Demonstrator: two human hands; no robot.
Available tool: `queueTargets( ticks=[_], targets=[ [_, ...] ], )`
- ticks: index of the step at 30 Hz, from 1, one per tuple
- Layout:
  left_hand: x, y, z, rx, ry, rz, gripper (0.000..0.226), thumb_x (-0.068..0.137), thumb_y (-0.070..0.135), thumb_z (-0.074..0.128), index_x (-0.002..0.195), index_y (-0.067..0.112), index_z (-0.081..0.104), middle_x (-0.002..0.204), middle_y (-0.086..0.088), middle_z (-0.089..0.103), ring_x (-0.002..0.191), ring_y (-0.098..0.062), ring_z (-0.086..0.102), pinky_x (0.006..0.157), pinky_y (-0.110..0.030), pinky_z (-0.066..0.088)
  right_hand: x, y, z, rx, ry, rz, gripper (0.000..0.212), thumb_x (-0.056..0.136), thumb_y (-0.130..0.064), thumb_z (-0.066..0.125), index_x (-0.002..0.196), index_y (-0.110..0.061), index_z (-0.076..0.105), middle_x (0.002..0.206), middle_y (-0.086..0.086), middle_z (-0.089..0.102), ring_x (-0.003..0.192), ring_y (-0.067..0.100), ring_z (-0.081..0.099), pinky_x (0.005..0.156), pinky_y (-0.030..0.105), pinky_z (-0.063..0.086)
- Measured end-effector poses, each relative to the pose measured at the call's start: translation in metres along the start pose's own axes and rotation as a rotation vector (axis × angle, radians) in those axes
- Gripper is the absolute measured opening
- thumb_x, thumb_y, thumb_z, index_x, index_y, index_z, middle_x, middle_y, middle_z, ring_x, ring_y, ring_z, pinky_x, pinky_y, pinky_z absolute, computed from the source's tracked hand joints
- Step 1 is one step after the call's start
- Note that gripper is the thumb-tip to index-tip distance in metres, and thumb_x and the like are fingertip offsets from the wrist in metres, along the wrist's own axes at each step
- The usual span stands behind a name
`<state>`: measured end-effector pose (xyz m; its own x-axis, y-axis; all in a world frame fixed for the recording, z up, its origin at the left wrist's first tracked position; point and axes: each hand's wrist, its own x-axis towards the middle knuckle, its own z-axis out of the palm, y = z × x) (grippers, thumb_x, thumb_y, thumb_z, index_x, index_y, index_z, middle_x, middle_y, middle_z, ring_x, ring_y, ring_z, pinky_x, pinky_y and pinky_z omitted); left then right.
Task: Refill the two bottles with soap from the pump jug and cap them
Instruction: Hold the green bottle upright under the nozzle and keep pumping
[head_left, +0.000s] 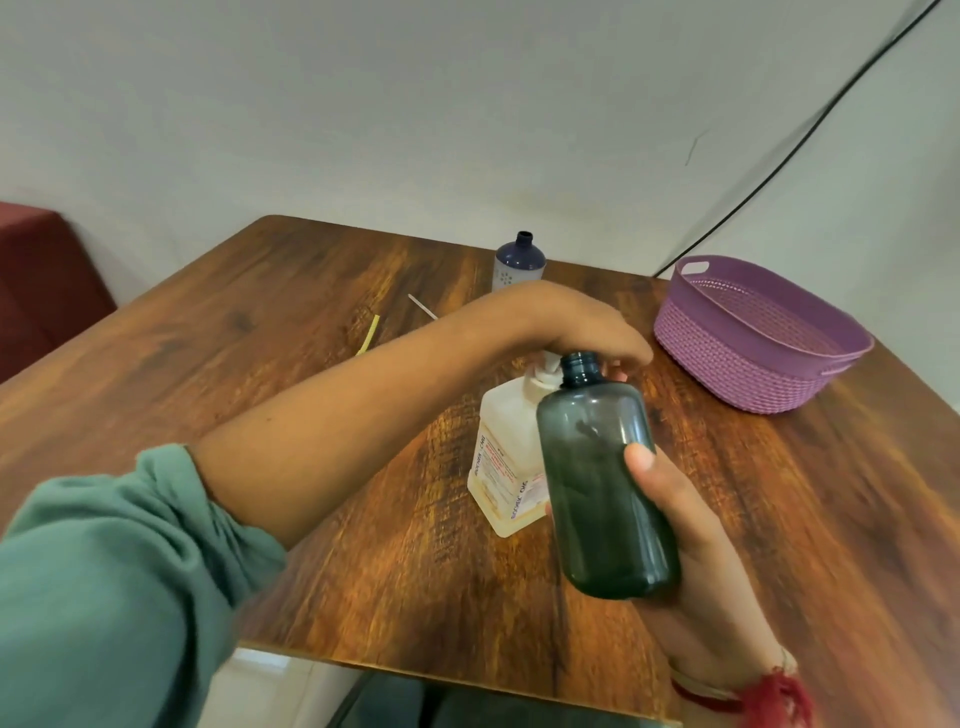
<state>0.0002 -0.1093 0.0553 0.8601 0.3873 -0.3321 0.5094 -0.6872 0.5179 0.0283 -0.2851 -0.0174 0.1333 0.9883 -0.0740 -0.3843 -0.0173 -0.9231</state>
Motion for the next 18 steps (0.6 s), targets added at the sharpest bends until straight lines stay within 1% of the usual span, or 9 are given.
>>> queueTargets(
  ticks=[2, 4, 8, 11, 13, 15, 18],
  targets=[
    [0.0, -0.004, 0.004, -0.008, -0.025, 0.004, 0.02, 0.092, 0.024, 0.043, 0.075, 0.015, 0.051, 0.071, 0.002, 0.048, 0.061, -0.011, 0.04, 0.059, -0.022, 0.035, 0.001, 0.001, 0.001, 0.012, 0.002, 0.005, 0.071, 0.037, -0.056, 0.086, 0.099, -0.026, 0.072, 0.104, 0.011, 0.071, 0.085, 0.022, 0.069, 0.061, 0.029, 0.055],
    [-0.001, -0.003, 0.001, 0.05, -0.042, 0.011, 0.023, 0.093, 0.024, 0.042, 0.073, 0.016, 0.049, 0.071, 0.002, 0.047, 0.06, -0.01, 0.038, 0.058, -0.022, 0.033, 0.0, 0.0, 0.002, 0.008, 0.002, 0.001, 0.07, 0.035, -0.057, 0.086, 0.097, -0.028, 0.073, 0.102, 0.009, 0.071, 0.084, 0.021, 0.07, 0.061, 0.029, 0.055],
    [-0.001, 0.005, -0.006, 0.121, -0.023, -0.004, 0.021, 0.094, 0.026, 0.044, 0.08, 0.015, 0.055, 0.075, 0.007, 0.056, 0.067, -0.009, 0.045, 0.063, -0.022, 0.037, -0.001, -0.003, 0.002, 0.009, 0.005, -0.003, 0.069, 0.033, -0.057, 0.087, 0.094, -0.028, 0.073, 0.101, 0.009, 0.072, 0.083, 0.021, 0.07, 0.06, 0.029, 0.055],
    [0.002, 0.0, 0.0, -0.033, -0.005, 0.006, 0.02, 0.092, 0.025, 0.045, 0.079, 0.015, 0.057, 0.076, 0.003, 0.057, 0.064, -0.01, 0.048, 0.061, -0.021, 0.04, 0.001, -0.001, 0.001, 0.02, 0.015, 0.012, 0.068, 0.035, -0.056, 0.087, 0.095, -0.027, 0.073, 0.102, 0.01, 0.072, 0.084, 0.022, 0.07, 0.061, 0.029, 0.055],
    [0.002, -0.004, 0.004, -0.07, -0.001, 0.017, 0.021, 0.092, 0.023, 0.044, 0.076, 0.015, 0.055, 0.076, 0.002, 0.055, 0.062, -0.01, 0.046, 0.059, -0.021, 0.039, 0.002, 0.001, 0.0, 0.029, 0.019, 0.011, 0.07, 0.037, -0.055, 0.086, 0.098, -0.024, 0.072, 0.102, 0.011, 0.071, 0.083, 0.022, 0.069, 0.061, 0.029, 0.055],
    [0.001, -0.005, 0.004, -0.036, -0.006, 0.012, 0.023, 0.093, 0.023, 0.042, 0.073, 0.016, 0.052, 0.074, 0.002, 0.052, 0.061, -0.01, 0.042, 0.058, -0.021, 0.037, 0.001, 0.001, 0.001, 0.033, 0.023, 0.009, 0.068, 0.038, -0.055, 0.086, 0.097, -0.025, 0.073, 0.101, 0.01, 0.071, 0.083, 0.021, 0.069, 0.061, 0.029, 0.055],
    [-0.001, 0.004, -0.004, 0.121, -0.045, -0.023, 0.024, 0.094, 0.026, 0.042, 0.073, 0.018, 0.052, 0.073, 0.006, 0.052, 0.065, -0.009, 0.043, 0.064, -0.024, 0.035, 0.0, -0.001, 0.001, 0.023, 0.014, -0.001, 0.066, 0.036, -0.057, 0.086, 0.095, -0.028, 0.073, 0.1, 0.008, 0.072, 0.083, 0.021, 0.069, 0.061, 0.029, 0.055]
  ],
)
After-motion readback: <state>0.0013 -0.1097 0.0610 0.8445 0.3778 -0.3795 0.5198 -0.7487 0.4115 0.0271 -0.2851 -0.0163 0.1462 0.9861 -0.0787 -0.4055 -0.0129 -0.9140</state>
